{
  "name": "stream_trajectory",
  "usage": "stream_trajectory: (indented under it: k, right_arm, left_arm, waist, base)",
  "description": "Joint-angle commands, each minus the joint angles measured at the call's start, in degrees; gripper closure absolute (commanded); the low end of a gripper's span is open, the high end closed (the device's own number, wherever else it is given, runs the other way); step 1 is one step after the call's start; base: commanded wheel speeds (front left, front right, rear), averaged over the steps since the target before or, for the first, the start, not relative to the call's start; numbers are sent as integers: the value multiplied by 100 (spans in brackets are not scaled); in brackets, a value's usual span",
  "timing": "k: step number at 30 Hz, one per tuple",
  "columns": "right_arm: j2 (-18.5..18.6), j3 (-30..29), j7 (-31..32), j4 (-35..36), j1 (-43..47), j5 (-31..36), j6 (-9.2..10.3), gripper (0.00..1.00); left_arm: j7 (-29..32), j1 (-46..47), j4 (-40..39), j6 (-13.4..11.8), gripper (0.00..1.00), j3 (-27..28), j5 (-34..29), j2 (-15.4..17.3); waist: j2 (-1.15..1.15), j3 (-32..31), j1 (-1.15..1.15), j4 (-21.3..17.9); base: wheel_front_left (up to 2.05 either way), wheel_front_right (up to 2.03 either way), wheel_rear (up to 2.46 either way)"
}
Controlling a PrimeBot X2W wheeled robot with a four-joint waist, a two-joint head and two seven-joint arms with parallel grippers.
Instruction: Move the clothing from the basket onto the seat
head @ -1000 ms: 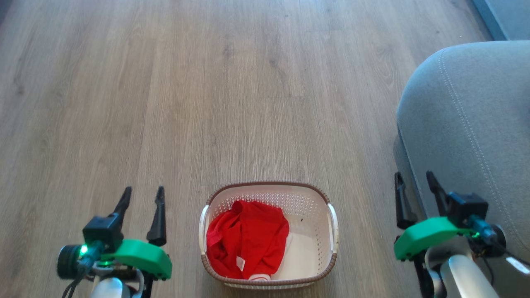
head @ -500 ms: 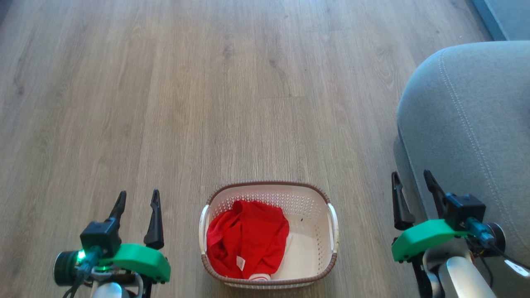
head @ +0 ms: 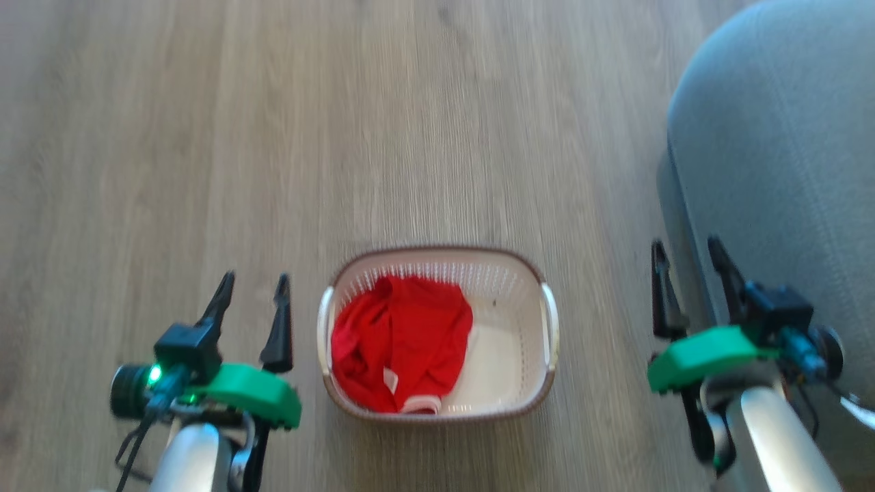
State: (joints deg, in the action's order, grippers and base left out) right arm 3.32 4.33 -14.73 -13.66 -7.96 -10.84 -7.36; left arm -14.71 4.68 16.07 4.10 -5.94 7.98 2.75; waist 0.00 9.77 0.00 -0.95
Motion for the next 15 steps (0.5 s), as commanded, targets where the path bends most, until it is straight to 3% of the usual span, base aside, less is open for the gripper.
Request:
stream_trajectory:
  k: [1, 15]
  right_arm:
    - [-22, 122, -27, 231, -356, 83, -13, 0]
    - [-43, 315, -27, 543, -1266, 114, -13, 0]
  left_arm:
    - [-29, 339, -98, 37, 0, 75, -20, 13]
    - [-29, 1546, 589, 263, 0, -810, -256, 13]
  waist:
    - [0, 509, 0, -81]
    - [0, 2090, 0, -435]
  base:
    - [0, 0, 0]
    - [0, 0, 0]
